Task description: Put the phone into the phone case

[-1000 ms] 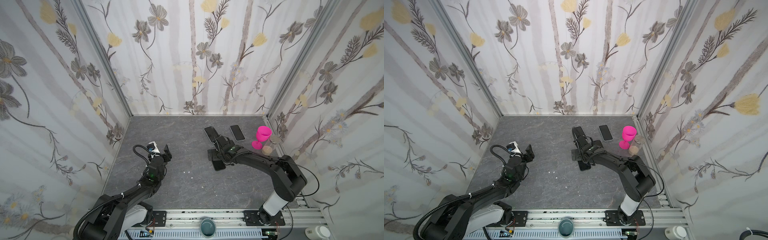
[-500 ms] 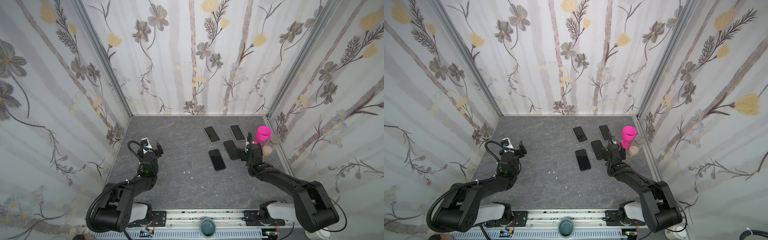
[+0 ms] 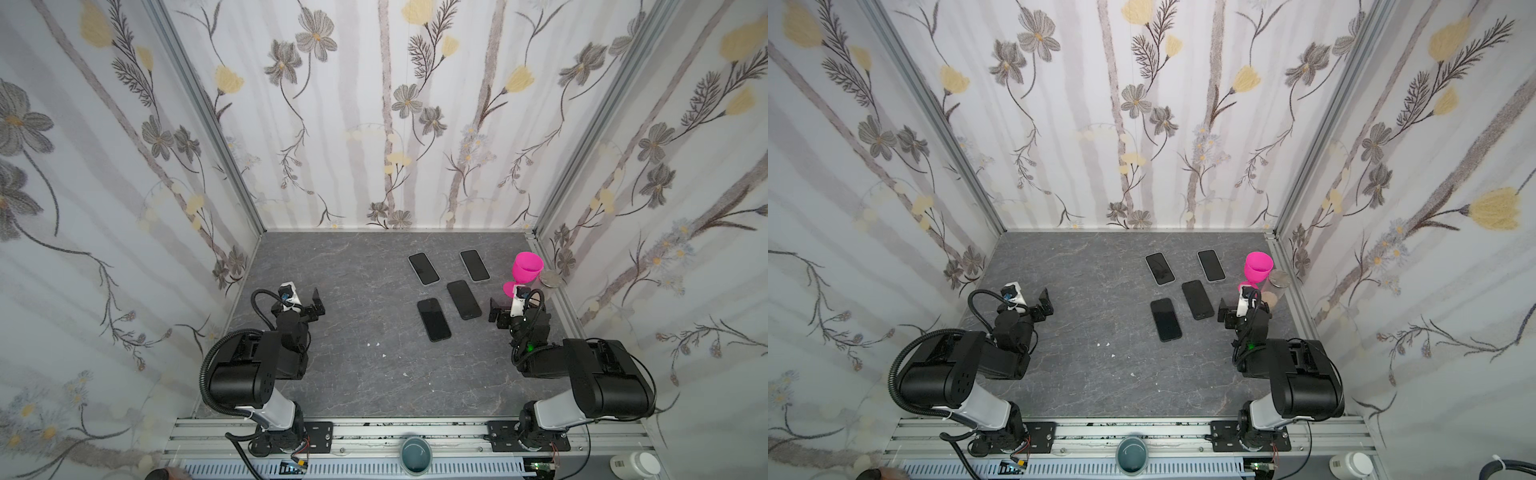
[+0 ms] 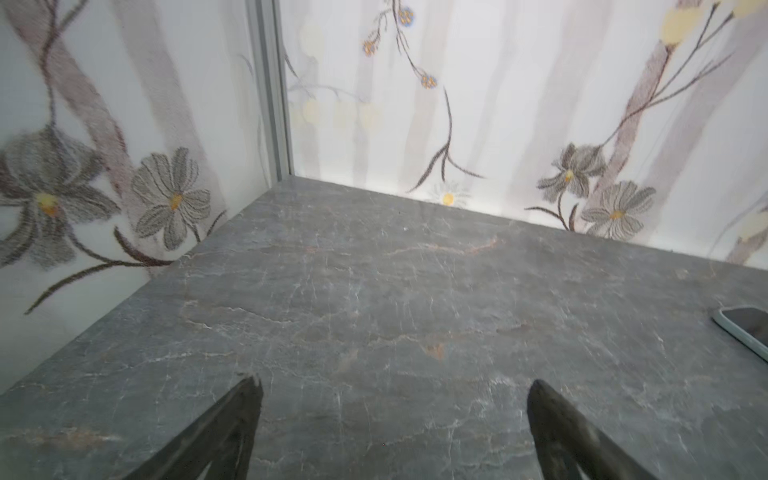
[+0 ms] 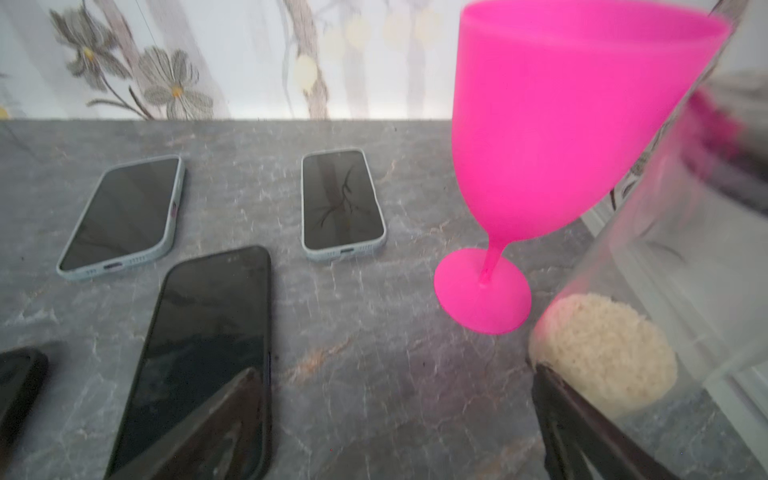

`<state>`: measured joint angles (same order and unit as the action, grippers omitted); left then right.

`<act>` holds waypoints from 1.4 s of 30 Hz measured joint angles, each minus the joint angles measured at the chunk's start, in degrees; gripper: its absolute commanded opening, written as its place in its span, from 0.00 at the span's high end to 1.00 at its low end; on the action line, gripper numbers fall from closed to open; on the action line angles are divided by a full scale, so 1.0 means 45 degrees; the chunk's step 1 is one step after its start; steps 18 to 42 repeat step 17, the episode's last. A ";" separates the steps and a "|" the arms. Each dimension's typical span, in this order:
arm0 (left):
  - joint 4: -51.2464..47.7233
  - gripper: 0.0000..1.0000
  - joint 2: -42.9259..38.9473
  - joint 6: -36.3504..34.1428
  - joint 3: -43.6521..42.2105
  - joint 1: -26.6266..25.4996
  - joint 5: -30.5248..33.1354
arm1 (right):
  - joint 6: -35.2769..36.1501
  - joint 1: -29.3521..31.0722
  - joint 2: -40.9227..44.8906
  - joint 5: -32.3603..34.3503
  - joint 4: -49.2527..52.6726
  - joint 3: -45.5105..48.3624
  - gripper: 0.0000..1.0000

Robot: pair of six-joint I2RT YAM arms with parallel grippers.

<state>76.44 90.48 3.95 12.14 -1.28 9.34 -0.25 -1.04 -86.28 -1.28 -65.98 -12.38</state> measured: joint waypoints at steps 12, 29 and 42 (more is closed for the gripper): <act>0.0000 0.00 0.0078 0.0121 0.0112 -0.0374 0.1239 | -0.0510 0.0073 -0.0010 0.0364 -0.1205 0.0165 0.00; 0.0000 0.00 0.0092 0.0121 0.0136 -0.0398 0.1297 | -0.0510 0.0073 -0.0015 0.0364 -0.1292 0.0165 0.00; 0.0000 0.00 0.0092 0.0121 0.0136 -0.0398 0.1297 | -0.0510 0.0073 -0.0015 0.0364 -0.1292 0.0165 0.00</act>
